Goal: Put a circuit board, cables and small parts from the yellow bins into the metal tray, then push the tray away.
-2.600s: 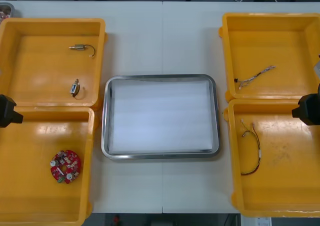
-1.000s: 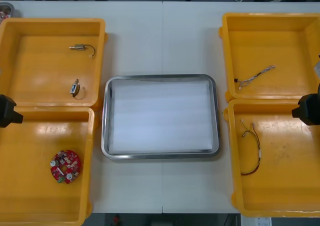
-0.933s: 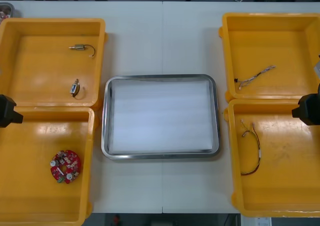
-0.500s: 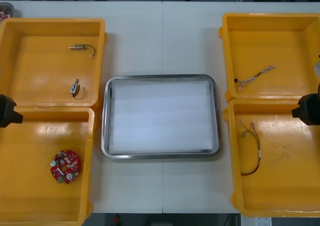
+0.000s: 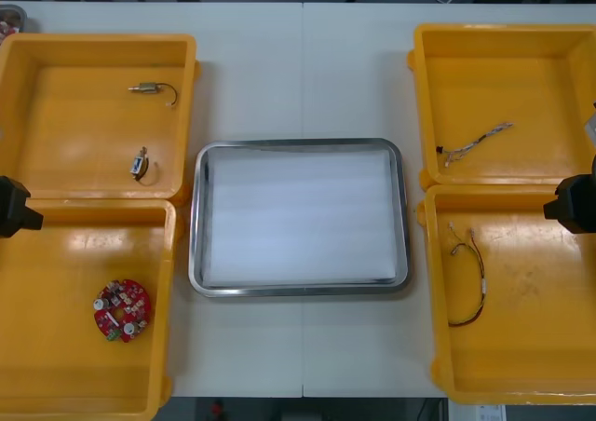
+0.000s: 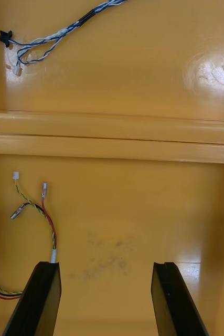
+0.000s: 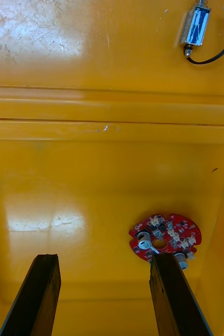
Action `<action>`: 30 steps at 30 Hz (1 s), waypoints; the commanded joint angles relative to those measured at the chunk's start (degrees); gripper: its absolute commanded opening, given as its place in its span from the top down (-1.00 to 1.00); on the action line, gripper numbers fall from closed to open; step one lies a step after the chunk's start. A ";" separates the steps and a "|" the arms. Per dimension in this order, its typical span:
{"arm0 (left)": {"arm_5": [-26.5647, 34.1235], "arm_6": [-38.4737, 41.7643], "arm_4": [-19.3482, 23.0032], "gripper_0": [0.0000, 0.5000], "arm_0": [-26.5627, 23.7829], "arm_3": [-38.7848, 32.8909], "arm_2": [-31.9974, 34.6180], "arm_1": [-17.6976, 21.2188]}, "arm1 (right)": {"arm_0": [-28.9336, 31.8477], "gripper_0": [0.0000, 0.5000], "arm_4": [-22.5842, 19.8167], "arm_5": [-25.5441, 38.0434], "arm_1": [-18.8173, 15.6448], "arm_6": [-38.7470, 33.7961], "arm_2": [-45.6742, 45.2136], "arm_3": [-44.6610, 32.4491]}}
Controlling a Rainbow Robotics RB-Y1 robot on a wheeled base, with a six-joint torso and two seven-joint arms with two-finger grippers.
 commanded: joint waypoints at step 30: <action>0.35 -5.05 0.91 -1.00 3.27 -0.43 0.59 1.31 | 0.69 -1.00 0.15 0.18 -1.94 -1.36 -1.58 -2.00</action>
